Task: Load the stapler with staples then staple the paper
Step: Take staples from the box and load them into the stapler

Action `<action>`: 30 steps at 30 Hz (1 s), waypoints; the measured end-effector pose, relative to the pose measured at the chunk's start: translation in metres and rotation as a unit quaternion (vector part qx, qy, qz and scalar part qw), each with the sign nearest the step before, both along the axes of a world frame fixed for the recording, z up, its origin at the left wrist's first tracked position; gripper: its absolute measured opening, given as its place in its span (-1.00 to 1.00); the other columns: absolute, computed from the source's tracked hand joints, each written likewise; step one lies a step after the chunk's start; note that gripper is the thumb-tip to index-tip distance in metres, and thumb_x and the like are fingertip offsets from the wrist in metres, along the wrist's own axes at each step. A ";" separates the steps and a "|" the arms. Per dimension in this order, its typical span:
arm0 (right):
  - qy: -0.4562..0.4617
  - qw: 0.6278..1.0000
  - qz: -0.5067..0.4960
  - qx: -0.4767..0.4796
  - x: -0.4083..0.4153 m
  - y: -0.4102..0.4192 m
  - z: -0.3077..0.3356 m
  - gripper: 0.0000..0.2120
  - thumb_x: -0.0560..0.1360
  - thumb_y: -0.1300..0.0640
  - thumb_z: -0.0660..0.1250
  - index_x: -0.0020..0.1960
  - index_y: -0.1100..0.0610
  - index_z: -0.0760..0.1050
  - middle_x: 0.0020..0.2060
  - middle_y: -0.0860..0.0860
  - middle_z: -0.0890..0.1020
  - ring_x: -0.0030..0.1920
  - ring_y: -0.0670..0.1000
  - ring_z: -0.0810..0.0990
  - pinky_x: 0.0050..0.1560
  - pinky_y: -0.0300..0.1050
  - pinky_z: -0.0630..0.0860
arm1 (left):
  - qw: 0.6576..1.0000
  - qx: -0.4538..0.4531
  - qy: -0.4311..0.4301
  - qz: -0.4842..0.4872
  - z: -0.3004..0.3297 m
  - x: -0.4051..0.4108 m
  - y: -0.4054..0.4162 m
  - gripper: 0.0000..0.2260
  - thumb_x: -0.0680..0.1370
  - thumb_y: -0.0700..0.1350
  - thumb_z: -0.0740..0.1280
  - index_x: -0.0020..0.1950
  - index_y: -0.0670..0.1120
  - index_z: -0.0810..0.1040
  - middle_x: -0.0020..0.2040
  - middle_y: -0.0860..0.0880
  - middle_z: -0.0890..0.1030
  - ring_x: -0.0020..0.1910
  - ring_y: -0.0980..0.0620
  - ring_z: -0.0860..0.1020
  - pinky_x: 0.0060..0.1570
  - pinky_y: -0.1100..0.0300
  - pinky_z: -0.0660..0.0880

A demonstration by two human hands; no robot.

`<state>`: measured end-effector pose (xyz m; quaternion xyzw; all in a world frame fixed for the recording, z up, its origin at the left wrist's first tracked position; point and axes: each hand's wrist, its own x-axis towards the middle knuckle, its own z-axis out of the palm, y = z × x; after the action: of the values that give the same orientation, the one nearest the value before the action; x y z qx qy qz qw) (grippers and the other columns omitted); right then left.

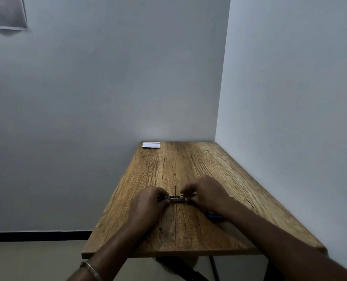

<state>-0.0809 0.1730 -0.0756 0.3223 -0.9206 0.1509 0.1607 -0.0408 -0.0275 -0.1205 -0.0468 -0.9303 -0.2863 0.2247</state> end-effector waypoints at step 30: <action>-0.180 0.975 -0.046 -0.119 -0.012 0.044 0.004 -0.82 0.51 0.24 0.42 -0.01 0.00 0.72 0.13 -0.04 0.70 0.09 -0.13 0.63 -0.06 -0.32 0.53 | 1.000 0.014 -0.017 0.014 0.003 0.003 0.001 -0.83 0.52 0.01 0.44 0.11 0.11 0.65 0.06 0.14 0.66 -0.01 0.20 0.58 0.04 0.13 0.60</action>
<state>-0.0932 0.2168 -0.0721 0.2259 -0.9237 0.3074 0.0365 -0.0379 -0.0261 -0.1171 -0.0257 -0.9305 -0.2966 0.2133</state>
